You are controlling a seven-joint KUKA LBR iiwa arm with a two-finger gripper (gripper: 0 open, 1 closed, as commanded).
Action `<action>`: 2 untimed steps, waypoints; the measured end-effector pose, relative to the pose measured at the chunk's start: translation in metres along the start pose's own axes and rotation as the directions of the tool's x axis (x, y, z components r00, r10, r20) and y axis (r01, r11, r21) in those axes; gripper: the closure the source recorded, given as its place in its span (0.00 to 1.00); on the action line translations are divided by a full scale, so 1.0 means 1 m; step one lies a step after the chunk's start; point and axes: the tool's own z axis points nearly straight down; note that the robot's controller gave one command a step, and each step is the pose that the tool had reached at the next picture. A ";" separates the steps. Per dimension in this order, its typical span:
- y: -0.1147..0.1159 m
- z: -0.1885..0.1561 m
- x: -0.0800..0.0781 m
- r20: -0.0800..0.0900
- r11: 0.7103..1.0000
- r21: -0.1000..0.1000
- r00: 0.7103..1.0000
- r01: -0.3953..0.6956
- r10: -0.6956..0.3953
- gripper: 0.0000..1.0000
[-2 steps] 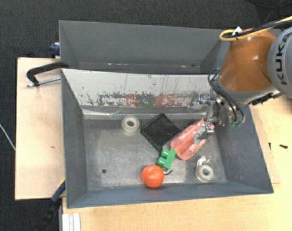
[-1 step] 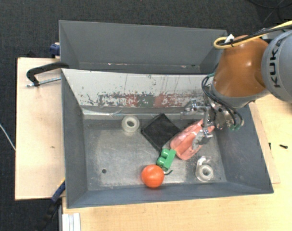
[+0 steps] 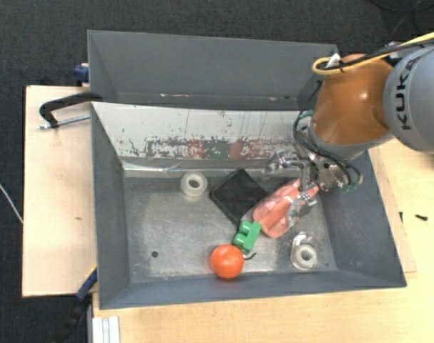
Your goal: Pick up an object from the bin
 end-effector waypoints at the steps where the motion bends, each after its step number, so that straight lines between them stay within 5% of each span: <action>1: -0.001 0.008 0.005 -0.006 1.000 0.003 1.000 -0.001 0.001 1.00; 2: -0.002 0.013 0.008 -0.011 1.000 0.003 1.000 -0.001 0.001 1.00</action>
Offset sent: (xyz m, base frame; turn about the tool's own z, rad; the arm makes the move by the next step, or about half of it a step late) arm 0.0000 0.0000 0.0000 0.0000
